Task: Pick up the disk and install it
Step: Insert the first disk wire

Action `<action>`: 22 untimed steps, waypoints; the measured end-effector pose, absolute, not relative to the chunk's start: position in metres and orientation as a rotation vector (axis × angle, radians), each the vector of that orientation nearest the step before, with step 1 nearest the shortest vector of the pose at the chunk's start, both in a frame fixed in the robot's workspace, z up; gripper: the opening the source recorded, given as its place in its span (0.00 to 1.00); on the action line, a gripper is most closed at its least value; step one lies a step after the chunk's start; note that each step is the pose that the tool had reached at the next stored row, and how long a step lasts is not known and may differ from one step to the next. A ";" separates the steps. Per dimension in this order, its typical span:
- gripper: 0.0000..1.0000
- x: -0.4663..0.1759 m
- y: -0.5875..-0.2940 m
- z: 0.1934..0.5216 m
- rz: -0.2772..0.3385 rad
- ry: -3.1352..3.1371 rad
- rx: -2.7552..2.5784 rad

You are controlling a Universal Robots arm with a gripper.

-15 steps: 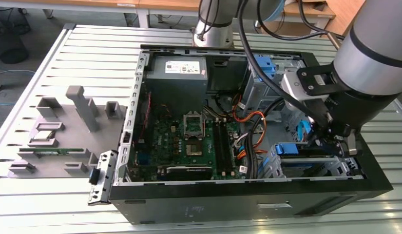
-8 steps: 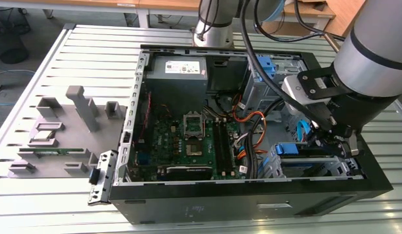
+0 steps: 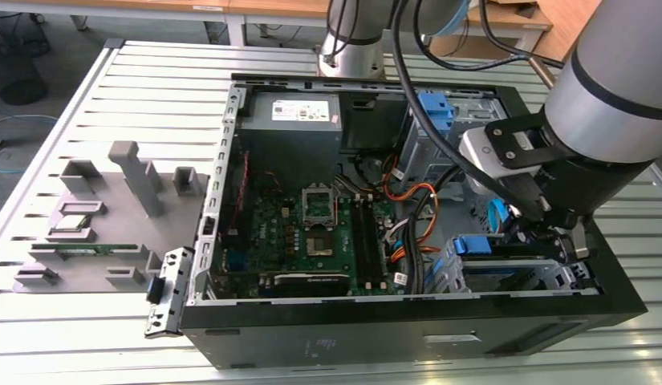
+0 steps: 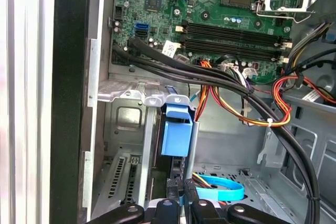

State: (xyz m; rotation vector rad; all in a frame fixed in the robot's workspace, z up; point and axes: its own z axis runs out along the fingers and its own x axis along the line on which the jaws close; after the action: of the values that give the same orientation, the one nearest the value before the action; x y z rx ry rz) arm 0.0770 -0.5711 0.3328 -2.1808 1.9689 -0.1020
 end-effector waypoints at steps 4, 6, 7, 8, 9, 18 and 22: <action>0.16 0.077 -0.571 0.332 -0.107 1.951 -2.188; 0.16 0.077 -0.572 0.332 -0.109 1.942 -2.193; 0.16 0.076 -0.572 0.332 -0.109 1.941 -2.194; 0.16 0.076 -0.572 0.332 -0.109 1.941 -2.194; 0.16 0.076 -0.572 0.332 -0.109 1.941 -2.195; 0.16 0.076 -0.572 0.331 -0.109 1.940 -2.195; 0.16 0.076 -0.572 0.333 -0.109 1.940 -2.195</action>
State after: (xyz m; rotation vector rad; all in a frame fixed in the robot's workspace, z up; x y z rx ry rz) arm 0.0762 -0.5716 0.3332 -2.1951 1.9399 -0.1091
